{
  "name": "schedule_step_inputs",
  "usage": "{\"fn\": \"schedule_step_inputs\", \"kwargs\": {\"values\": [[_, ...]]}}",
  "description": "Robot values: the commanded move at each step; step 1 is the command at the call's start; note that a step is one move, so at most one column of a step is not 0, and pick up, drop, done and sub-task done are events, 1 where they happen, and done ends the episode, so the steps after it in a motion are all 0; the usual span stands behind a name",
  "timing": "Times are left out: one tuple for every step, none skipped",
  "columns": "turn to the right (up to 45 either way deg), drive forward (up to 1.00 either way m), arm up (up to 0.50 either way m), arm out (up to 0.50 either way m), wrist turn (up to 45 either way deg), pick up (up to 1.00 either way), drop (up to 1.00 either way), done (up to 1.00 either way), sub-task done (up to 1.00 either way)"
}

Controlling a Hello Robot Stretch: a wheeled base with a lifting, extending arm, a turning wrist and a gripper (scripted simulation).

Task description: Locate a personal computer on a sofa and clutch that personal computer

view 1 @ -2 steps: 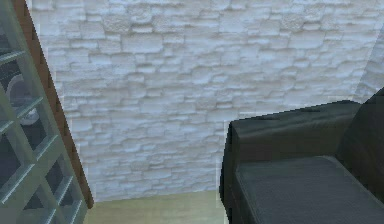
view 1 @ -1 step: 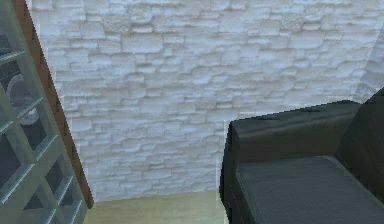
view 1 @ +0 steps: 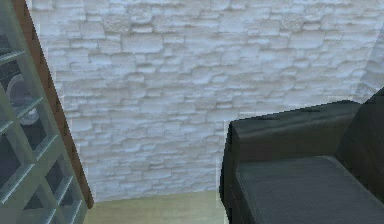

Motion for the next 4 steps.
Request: {"fn": "schedule_step_inputs", "kwargs": {"values": [[0.0,0.00,0.00,0.00,9.0,0.00,0.00,0.00,0.00],[0.0,0.00,-0.30,0.00,0.0,0.00,0.00,0.00,0.00],[0.0,0.00,0.00,0.00,0.0,1.00,0.00,0.00,0.00],[0.0,0.00,0.10,0.00,0.0,0.00,0.00,0.00,0.00]]}}
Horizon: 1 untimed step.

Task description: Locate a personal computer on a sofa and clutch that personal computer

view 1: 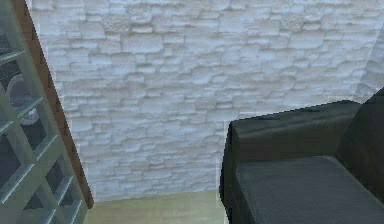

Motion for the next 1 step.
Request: {"fn": "schedule_step_inputs", "kwargs": {"values": [[0.0,0.00,0.00,0.00,0.0,0.00,0.00,1.00,0.00]]}}
